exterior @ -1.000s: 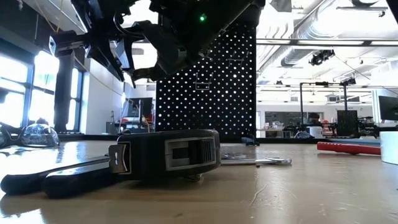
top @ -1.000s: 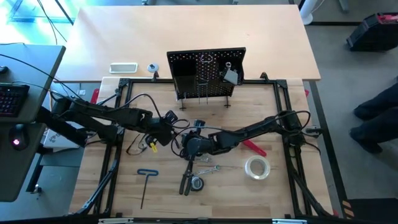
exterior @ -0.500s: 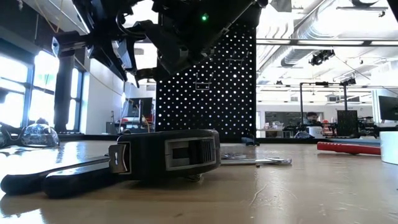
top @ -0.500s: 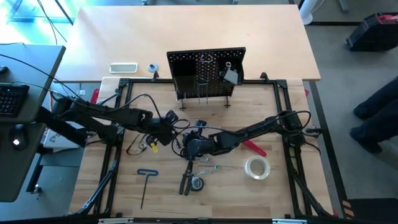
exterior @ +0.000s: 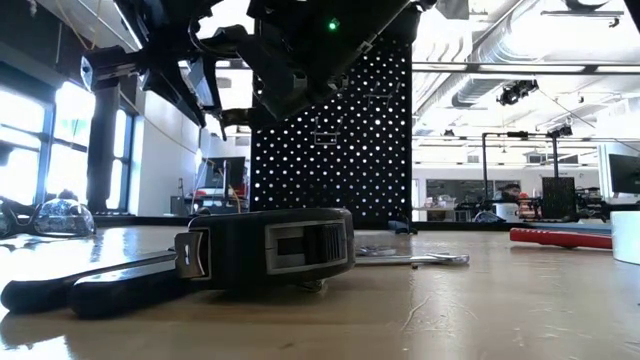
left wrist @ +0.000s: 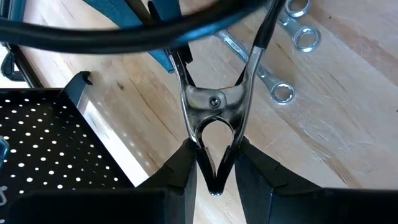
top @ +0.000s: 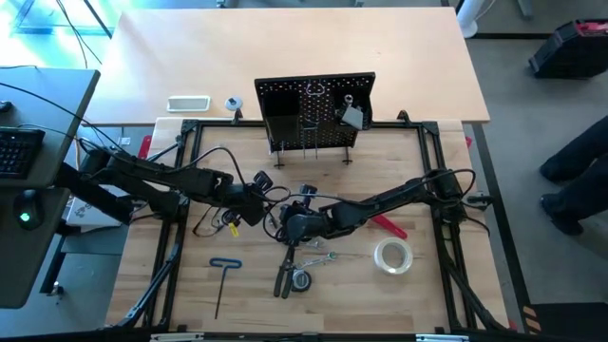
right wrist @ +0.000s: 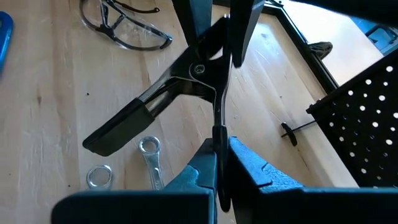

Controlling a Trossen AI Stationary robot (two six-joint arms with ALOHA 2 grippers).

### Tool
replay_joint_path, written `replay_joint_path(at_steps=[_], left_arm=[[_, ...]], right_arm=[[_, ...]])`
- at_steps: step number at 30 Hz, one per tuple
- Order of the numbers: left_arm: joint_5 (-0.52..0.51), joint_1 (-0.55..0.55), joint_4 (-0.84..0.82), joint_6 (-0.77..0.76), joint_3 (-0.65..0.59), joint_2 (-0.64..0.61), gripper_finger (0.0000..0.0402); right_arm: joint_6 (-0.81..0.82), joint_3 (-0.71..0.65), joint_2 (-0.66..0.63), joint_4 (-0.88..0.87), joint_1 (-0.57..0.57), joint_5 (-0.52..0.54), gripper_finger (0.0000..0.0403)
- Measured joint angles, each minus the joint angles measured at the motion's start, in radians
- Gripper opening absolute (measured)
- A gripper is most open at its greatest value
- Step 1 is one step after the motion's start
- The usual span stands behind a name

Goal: Hang tools onto peg board
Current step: Hang the black spring clamp on the pegboard

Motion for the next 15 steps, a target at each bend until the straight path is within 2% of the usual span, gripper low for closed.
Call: replay_joint_path(at_steps=[4,10,15], left_arm=[[0.003,-0.003,-0.010,-0.006,0.040,0.000,0.0074],[0.012,-0.004,0.019,-0.026,0.067,-0.002,0.0074],[0.026,-0.006,0.032,-0.056,0.073,-0.007,0.0091]], right_arm=[[0.013,-0.001,-0.002,-0.027,0.001,0.014,0.0009],[0.022,-0.003,0.002,-0.054,0.018,0.095,0.0005],[0.046,-0.007,0.008,-0.110,0.024,0.099,0.0005]])
